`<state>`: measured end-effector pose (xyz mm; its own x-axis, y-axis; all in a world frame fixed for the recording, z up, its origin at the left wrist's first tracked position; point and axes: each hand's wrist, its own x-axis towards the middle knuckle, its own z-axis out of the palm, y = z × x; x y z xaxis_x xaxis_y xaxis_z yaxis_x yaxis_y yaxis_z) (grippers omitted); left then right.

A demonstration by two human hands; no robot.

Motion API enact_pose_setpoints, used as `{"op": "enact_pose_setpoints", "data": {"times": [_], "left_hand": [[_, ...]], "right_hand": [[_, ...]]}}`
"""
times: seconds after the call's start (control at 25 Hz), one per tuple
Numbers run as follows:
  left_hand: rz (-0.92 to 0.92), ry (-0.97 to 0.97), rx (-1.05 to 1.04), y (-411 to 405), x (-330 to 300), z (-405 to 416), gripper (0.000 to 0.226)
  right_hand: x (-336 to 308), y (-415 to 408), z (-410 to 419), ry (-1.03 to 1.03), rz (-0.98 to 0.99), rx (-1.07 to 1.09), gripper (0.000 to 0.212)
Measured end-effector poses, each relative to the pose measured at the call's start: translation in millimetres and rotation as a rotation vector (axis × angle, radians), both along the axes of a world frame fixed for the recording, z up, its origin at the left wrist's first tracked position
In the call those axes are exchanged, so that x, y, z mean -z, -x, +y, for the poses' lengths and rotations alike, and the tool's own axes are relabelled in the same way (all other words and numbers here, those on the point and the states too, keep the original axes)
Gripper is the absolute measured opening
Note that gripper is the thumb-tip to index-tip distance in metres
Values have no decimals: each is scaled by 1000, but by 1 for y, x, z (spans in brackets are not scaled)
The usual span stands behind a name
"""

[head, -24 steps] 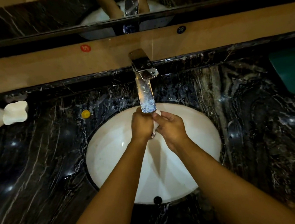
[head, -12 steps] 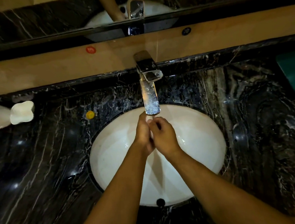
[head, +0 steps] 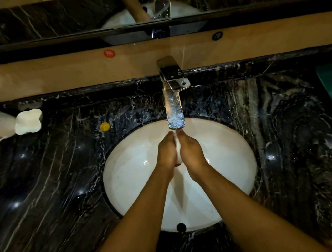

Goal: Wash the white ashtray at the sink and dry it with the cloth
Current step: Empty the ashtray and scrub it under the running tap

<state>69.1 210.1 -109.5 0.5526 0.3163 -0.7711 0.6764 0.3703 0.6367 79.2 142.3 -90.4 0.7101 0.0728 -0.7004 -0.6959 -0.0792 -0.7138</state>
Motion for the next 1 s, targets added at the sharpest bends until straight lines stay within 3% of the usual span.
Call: {"op": "enact_pose_setpoints", "data": {"times": [0.12,0.24,0.4,0.48,0.56,0.64,0.76,0.88,1.0], "left_hand": [[-127,-179,63,6,9,-3,32],[-140,-200,-1,13,14,-4,34],[33,417,-279,9,9,-1,38],[-25,476,-303,1,11,8,29],[-129,334,-285,-3,10,11,27],[-208,191,-248,0,8,6,27],[-226,-24,-123,16,17,0,28],[-254,-193,60,23,19,10,26],[-223,-167,63,17,11,15,21]], "right_hand": [[-2,-18,-7,-128,264,40,25],[-2,-23,-10,-114,105,15,23],[-5,-8,-3,-126,-113,-72,22],[-5,-5,-6,-138,-173,-181,14],[-11,-5,-6,-115,-211,-209,7],[-12,-7,-2,-65,-198,-158,15],[-10,-16,-3,-115,131,9,29],[-10,-25,-15,-239,363,-27,27],[0,-24,-10,-260,263,-21,28]]}}
